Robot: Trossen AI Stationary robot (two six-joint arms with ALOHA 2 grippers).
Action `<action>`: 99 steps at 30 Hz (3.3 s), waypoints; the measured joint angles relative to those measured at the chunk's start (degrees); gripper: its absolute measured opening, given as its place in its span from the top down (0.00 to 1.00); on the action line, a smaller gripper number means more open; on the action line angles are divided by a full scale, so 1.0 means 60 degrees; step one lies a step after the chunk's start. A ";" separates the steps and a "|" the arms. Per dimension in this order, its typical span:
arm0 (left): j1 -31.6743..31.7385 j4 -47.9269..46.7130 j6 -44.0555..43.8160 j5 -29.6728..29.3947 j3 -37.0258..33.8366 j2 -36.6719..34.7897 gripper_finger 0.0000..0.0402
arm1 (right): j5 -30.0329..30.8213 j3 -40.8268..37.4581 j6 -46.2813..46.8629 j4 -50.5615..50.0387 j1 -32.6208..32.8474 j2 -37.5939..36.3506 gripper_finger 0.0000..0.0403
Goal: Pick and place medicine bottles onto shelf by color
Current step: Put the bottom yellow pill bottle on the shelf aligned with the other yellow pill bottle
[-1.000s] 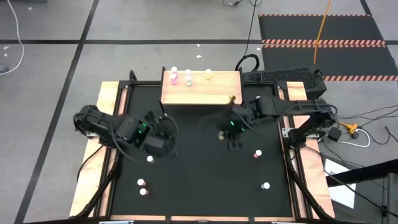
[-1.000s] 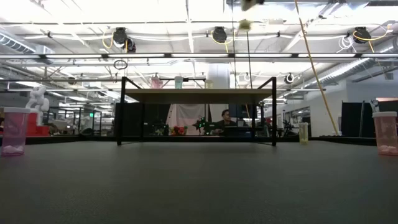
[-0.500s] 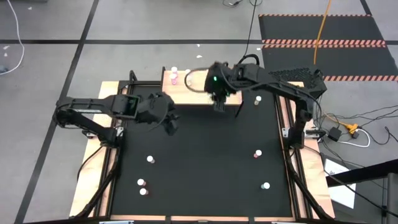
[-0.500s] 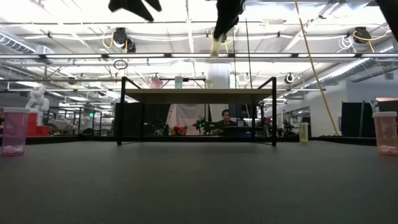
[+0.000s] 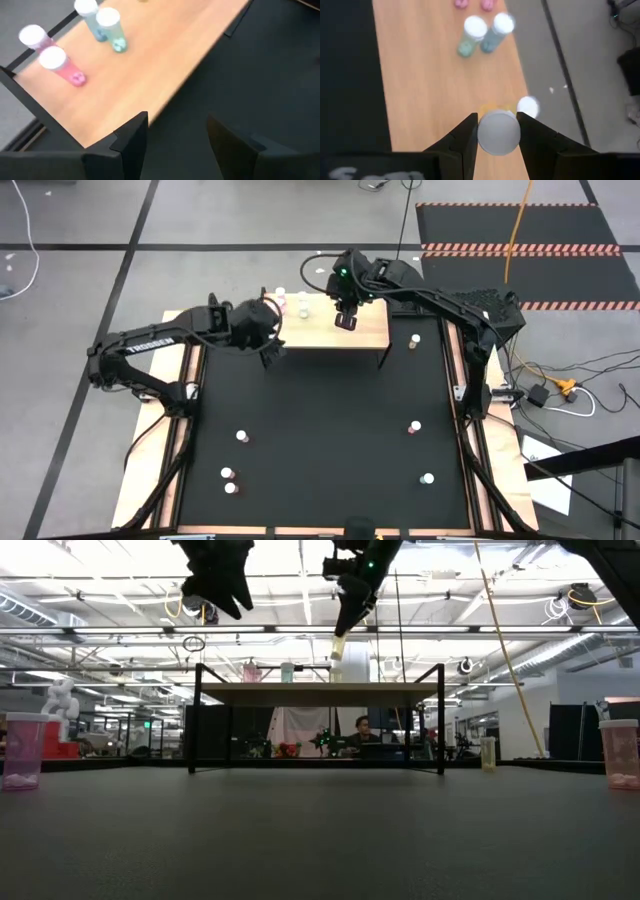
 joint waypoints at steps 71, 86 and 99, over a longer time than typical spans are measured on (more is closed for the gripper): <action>0.2337 0.1783 0.2687 0.2802 0.0007 0.0026 0.50 | -0.0904 -0.0215 -0.0036 0.0061 -0.0592 0.0946 0.70; 0.2337 0.1753 0.2490 0.2805 0.0007 0.0026 0.50 | -0.1284 -0.0215 0.0013 0.0049 -0.0588 0.0946 0.67; 0.2337 0.1753 0.2392 0.2805 0.0007 0.0026 0.50 | -0.1018 -0.0215 0.0103 0.0166 -0.0592 0.0946 0.54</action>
